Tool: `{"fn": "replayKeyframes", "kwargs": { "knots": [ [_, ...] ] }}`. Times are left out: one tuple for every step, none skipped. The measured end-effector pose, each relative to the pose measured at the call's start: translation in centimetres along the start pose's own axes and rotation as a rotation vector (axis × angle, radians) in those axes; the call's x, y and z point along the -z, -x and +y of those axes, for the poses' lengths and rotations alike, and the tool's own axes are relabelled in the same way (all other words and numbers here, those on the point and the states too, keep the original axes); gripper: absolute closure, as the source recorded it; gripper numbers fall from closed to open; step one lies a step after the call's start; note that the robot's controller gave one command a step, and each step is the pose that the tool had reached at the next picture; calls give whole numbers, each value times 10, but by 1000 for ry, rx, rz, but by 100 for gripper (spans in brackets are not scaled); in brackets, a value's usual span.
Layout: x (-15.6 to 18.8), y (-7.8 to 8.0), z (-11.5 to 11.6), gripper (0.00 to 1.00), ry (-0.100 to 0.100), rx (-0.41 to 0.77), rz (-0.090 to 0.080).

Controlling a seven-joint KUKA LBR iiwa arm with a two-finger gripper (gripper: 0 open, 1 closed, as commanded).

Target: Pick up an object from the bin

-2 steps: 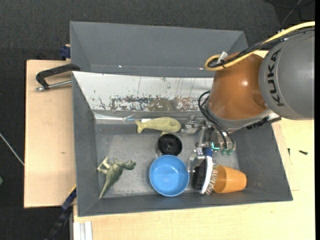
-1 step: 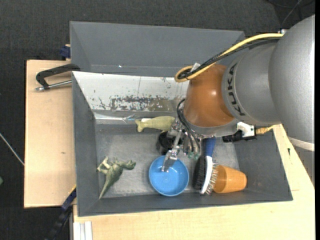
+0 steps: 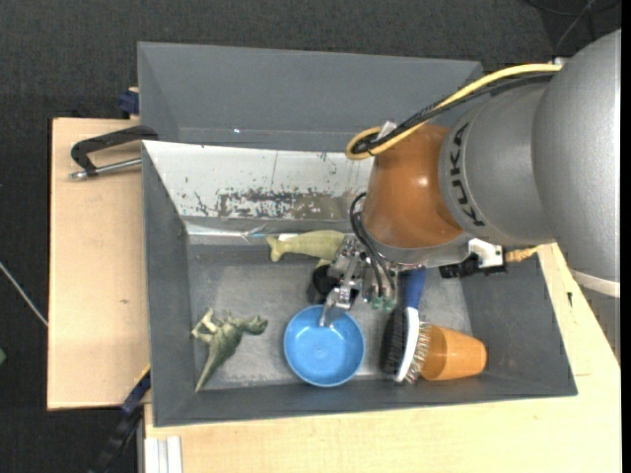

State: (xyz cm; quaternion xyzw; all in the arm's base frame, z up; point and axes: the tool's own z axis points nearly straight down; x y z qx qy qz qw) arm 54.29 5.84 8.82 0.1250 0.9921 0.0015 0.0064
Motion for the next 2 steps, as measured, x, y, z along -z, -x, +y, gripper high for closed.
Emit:
{"fn": "replayKeyframes", "kwargs": {
  "knots": [
    [102, -37, 37, 100, 3, 32, 2],
    [163, -50, 53, 100, 3, 10, 2]
  ]
}}
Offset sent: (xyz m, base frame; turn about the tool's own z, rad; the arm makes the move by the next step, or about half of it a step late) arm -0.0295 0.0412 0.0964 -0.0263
